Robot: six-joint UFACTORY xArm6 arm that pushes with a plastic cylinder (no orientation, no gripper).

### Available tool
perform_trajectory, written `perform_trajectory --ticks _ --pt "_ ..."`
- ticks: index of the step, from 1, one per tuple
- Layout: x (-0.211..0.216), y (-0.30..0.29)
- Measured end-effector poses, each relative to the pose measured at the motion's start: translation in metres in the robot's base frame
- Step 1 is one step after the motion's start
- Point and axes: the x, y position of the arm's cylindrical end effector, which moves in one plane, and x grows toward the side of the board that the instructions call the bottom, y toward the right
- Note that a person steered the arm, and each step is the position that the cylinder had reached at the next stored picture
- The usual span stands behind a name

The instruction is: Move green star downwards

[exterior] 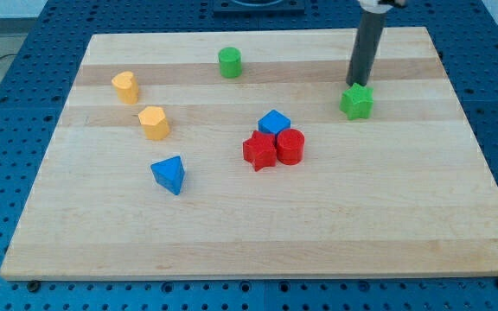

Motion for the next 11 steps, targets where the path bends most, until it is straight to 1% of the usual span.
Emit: perform_trajectory --ticks 1,2,3,4,5,6,7,8,9,10,11 --pt "0.048 -0.032" --pt "0.115 -0.051" --pt "0.101 -0.055" --pt "0.056 -0.055" --pt "0.026 -0.051" --pt "0.026 -0.011" --pt "0.059 0.008" --pt "0.104 -0.003" --pt "0.135 -0.016" --pt "0.107 -0.006" --pt "0.092 0.045"
